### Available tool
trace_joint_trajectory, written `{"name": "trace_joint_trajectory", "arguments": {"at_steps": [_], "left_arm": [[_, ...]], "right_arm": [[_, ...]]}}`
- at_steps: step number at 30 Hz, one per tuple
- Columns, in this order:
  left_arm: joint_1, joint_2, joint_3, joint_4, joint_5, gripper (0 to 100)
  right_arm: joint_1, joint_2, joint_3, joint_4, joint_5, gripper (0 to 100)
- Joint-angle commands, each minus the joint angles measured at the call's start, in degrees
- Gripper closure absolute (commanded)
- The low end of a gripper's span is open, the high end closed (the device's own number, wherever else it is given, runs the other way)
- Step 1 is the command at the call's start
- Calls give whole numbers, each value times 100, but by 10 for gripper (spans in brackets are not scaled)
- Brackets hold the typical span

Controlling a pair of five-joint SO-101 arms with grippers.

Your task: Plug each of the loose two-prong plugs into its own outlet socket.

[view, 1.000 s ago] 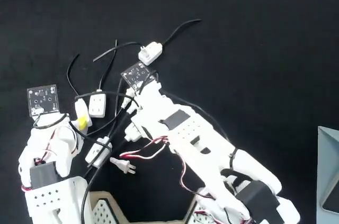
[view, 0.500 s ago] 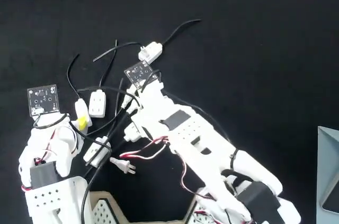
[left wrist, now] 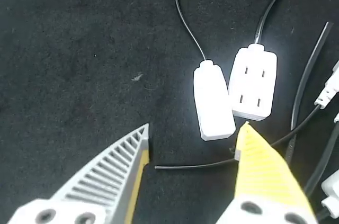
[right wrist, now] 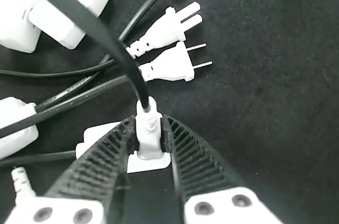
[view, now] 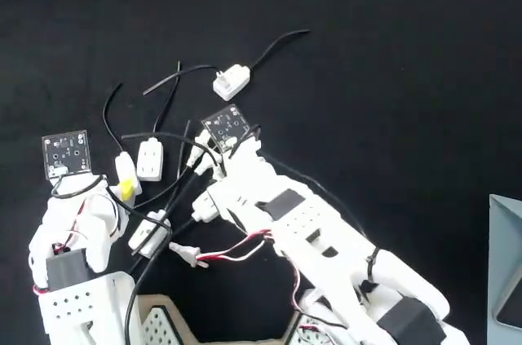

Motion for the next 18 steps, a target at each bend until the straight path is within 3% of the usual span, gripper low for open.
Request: {"name": "trace_joint_trajectory", "arguments": {"at_steps": [1, 18], "left_arm": [[-57, -53, -22, 0, 62, 733], [-57, -53, -22, 0, 62, 733]], "right_arm": [[-79, -75, 145, -62, -70, 987], [-88, -75, 690, 273, -70, 986]]}}
